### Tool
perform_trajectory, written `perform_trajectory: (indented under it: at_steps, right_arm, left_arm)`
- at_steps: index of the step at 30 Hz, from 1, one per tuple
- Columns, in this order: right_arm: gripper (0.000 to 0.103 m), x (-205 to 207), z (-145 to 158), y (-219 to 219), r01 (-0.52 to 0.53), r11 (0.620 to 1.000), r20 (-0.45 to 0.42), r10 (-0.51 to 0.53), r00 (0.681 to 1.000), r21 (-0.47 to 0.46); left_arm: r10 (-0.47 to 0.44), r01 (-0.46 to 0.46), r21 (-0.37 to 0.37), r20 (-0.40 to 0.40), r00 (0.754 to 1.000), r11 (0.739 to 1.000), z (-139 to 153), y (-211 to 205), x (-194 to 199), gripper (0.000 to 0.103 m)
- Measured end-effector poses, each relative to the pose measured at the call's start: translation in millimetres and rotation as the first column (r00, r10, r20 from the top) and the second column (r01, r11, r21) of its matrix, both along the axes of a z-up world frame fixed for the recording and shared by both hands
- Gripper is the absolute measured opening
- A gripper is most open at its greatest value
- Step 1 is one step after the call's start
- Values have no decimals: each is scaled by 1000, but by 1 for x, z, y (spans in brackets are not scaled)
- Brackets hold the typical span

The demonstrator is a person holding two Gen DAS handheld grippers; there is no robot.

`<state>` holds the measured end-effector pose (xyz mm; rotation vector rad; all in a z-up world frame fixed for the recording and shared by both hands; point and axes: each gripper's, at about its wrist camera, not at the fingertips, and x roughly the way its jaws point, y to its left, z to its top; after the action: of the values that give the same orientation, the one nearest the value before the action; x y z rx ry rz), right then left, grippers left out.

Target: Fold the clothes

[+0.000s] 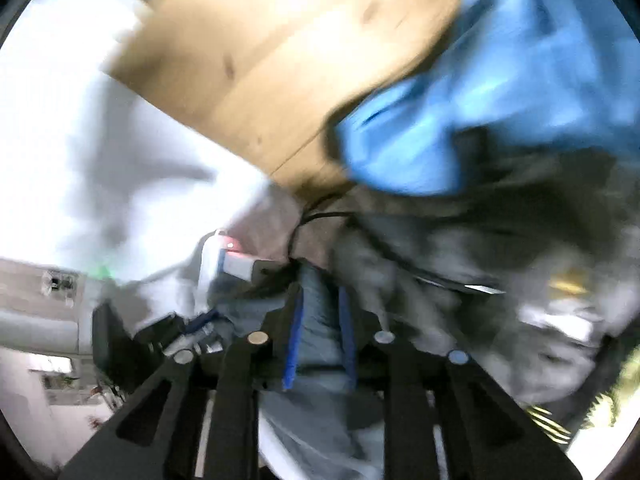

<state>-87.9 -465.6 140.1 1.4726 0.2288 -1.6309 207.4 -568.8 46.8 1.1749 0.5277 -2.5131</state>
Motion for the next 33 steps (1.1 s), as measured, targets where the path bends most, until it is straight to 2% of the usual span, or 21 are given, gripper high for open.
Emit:
perform_trajectory:
  at_steps: [1, 2, 4, 5, 8, 9, 10, 11, 12, 14, 16, 19, 21, 23, 25, 28, 29, 31, 33]
  right_arm:
    - [35, -4, 8, 29, 30, 1000, -52, -30, 998, 2]
    - [45, -8, 16, 58, 60, 998, -104, -59, 993, 2]
    - [47, -13, 12, 122, 140, 990, -169, -133, 977, 26]
    - [47, -14, 4, 152, 178, 983, -178, -169, 969, 36]
    - [47, -11, -29, 226, 258, 965, -129, -252, 959, 35]
    - [47, -6, -43, 240, 277, 960, -120, -270, 955, 46]
    - [47, -3, -56, 250, 291, 955, -111, -284, 952, 56]
    - [47, -1, -70, 255, 295, 953, -101, -288, 952, 66]
    - [47, 2, -83, 257, 300, 951, -89, -294, 952, 73]
    - [47, 11, -105, 256, 310, 948, -61, -306, 950, 76]
    - [47, 14, -120, 255, 315, 946, -45, -313, 949, 78]
    - [47, 11, -123, 259, 311, 948, -41, -309, 950, 72]
    - [47, 10, -125, 261, 308, 949, -39, -306, 951, 68]
    - [47, 8, -127, 263, 306, 950, -37, -304, 952, 63]
    - [47, 6, -129, 265, 303, 951, -35, -301, 953, 59]
    - [47, 4, -133, 267, 292, 955, -23, -291, 956, 53]
    - [47, 3, -137, 264, 273, 961, 4, -273, 962, 51]
    - [47, 3, -143, 258, 235, 971, 58, -237, 970, 46]
    - [49, 6, -145, 250, 197, 980, 63, -199, 978, 37]
  left_arm:
    - [-3, 3, 5, 9, 1000, 1000, 2, -1, 5, 21]
    - [-6, 5, 7, 19, 1000, 1000, 5, -2, 10, 20]
    - [-16, 17, -8, 38, 999, 1000, 16, -3, 17, 18]
    - [-45, 46, -21, 39, 998, 999, 21, 0, 7, 18]
    - [-129, 132, -61, 45, 991, 989, 37, 6, -21, 21]
    - [-157, 160, -74, 48, 986, 984, 42, 8, -30, 28]
    - [-185, 189, -87, 51, 981, 978, 47, 11, -39, 40]
    - [-213, 217, -99, 54, 976, 971, 52, 13, -49, 47]
    - [-240, 245, -112, 58, 969, 963, 57, 15, -58, 59]
    - [-292, 300, -132, 76, 953, 945, 64, 18, -79, 61]
    - [-332, 350, -114, 154, 931, 930, 47, 14, -112, 61]
    - [-380, 411, -70, 264, 886, 909, 18, 8, -141, 61]
    - [-412, 440, -20, 314, 855, 898, 1, 4, -154, 61]
    - [-449, 450, 77, 322, 834, 890, -14, -2, -163, 61]
    - [-461, 432, 160, 311, 831, 888, -24, -8, -168, 51]
    - [-438, 404, 171, 292, 850, 898, -25, -12, -163, 24]
    - [-433, 395, 187, 266, 861, 899, -19, -14, -157, 20]
    - [-406, 366, 204, 213, 889, 908, -1, -18, -144, 18]
    - [-373, 341, 194, 159, 914, 920, 23, -20, -127, 18]
